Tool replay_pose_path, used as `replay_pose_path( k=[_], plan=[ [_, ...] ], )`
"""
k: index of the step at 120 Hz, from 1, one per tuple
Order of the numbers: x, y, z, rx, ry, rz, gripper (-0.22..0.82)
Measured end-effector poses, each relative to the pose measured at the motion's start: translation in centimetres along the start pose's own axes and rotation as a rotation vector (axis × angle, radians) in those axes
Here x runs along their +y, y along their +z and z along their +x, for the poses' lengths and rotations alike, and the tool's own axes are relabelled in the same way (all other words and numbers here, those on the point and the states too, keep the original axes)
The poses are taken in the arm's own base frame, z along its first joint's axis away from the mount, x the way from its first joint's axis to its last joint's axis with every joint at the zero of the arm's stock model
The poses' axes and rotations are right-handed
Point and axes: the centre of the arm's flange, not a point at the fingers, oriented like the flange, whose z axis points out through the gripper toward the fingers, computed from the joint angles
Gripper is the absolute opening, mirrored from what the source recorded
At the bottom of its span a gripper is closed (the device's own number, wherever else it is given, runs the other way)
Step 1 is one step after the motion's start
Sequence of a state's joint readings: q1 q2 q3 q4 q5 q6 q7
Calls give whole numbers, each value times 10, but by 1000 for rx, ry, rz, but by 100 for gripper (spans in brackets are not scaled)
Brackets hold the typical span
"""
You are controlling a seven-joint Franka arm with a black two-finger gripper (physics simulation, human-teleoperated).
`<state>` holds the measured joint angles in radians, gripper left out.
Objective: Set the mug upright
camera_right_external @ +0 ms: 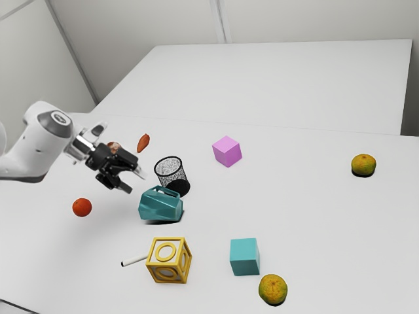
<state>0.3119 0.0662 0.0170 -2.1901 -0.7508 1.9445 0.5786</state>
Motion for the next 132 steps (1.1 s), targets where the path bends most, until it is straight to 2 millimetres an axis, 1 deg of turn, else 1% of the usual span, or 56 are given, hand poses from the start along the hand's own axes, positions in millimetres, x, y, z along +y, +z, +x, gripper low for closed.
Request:
replay_pose_path(
  k=[13, 20, 29, 44, 55, 59, 70, 75, 80, 87, 97, 109, 116, 132],
  plan=[
    [-7, 17, 3, -13, 24, -25, 60],
    [-6, 26, 4, -16, 38, -42, 60],
    [-9, 36, 1, -14, 41, -73, 60],
    [-20, 47, -3, -1, 35, -126, 60],
    [-24, 56, -6, -12, 37, -168, 60],
    [-25, 58, -7, -15, 39, -183, 54],
    [-25, 59, -8, -14, 57, -208, 28],
    [-24, 58, -8, -11, 72, -214, 18],
    [-21, 56, -8, -9, 88, -221, 10],
    [-18, 54, -8, -11, 110, -233, 2],
    [-13, 53, -10, -18, 137, -249, -6],
    [-9, 52, -11, -22, 166, -261, -11],
    [-5, 48, -12, -17, 185, -264, -13],
    [2, 30, -16, 4, 223, -266, -15]
  ],
)
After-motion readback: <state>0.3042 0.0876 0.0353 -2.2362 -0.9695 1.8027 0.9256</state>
